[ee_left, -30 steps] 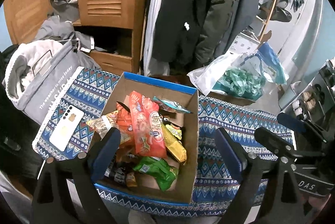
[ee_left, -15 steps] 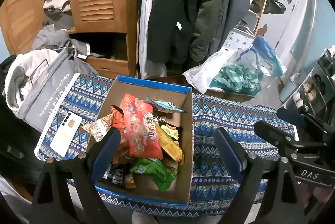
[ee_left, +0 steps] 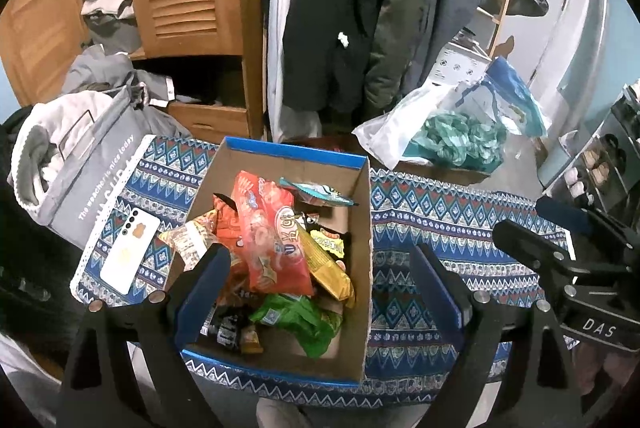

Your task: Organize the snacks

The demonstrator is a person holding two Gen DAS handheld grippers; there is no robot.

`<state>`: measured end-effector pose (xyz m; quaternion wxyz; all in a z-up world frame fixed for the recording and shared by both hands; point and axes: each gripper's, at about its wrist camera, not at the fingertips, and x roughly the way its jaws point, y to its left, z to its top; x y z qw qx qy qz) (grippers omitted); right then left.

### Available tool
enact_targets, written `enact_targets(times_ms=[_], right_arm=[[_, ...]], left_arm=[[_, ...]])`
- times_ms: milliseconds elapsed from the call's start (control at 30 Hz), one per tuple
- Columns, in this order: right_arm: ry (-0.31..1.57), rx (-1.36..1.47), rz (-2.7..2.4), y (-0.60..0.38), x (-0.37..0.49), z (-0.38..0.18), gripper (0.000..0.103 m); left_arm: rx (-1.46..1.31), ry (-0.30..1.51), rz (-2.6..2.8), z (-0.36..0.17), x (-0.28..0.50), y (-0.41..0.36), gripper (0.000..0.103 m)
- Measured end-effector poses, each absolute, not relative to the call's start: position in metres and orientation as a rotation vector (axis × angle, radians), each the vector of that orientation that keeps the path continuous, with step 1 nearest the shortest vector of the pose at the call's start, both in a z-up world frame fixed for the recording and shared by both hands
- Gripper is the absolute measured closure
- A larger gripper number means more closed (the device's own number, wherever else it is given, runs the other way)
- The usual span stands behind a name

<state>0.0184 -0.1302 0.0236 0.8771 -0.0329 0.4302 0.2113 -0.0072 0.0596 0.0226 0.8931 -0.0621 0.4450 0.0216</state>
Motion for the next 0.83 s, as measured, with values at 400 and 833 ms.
enact_targets(times_ms=[400,833], right_arm=[[0.899,-0.066,0.439,-0.1302,0.0185,0.0229,0.023],[0.902,-0.068,0.441,-0.1319,0.018,0.0221,0.023]], left_arm=[[-0.111,0.929,0.043,0.0223,-0.0082,0.0564,0.011],[-0.106,0.929,0.038,0.0224,-0.009,0.0569,0.011]])
